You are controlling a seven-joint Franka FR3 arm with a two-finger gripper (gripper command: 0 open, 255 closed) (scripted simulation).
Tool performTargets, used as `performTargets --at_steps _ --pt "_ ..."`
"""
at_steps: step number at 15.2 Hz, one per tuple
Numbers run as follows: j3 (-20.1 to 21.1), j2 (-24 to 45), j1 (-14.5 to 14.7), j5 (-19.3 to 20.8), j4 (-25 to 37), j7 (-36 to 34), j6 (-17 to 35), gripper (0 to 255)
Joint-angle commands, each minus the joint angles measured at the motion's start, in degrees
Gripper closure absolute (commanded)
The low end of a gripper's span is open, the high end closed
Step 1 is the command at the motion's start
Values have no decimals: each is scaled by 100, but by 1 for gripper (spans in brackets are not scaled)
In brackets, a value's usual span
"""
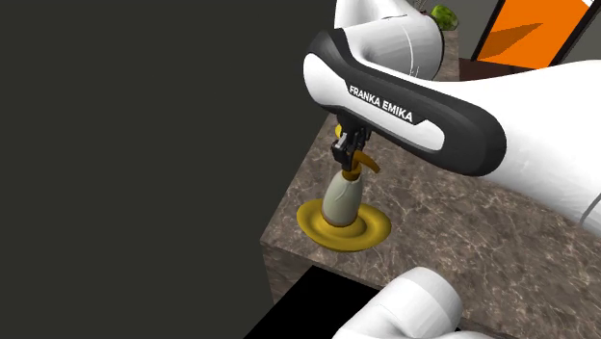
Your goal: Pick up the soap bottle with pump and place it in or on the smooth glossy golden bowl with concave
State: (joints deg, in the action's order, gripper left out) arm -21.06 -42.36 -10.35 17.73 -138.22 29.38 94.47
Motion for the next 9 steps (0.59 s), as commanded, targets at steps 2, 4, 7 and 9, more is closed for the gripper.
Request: performTargets --at_steps 2,4,7,9 --pt "-21 17 1 13 -99 -19 121 255" --pt "-20 17 0 13 -98 -18 121 255" --pt "-19 18 -3 11 -98 -17 122 255" --pt "-19 9 -7 14 -104 -14 119 0"
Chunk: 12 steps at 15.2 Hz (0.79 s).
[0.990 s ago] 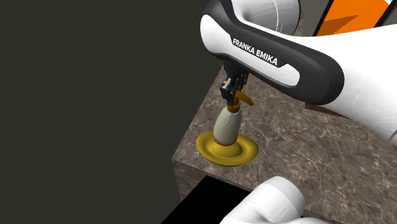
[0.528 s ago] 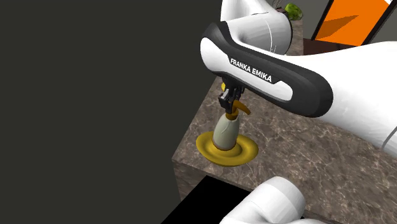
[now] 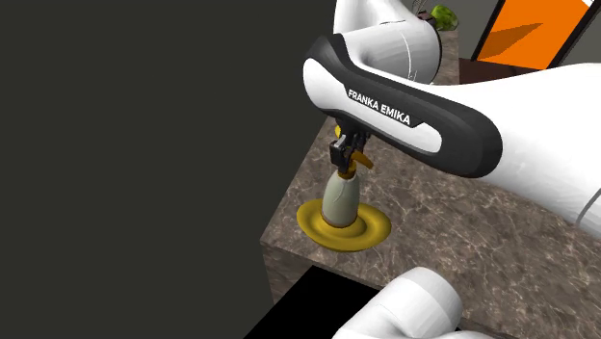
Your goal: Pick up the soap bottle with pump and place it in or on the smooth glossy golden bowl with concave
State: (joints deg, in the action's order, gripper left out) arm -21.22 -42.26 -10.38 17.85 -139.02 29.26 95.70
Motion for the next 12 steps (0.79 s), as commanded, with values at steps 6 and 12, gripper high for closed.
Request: performTargets --at_steps 6,12 --pt "43 34 21 -44 183 7 -179 0" --pt "154 146 77 -155 774 42 -663 0"
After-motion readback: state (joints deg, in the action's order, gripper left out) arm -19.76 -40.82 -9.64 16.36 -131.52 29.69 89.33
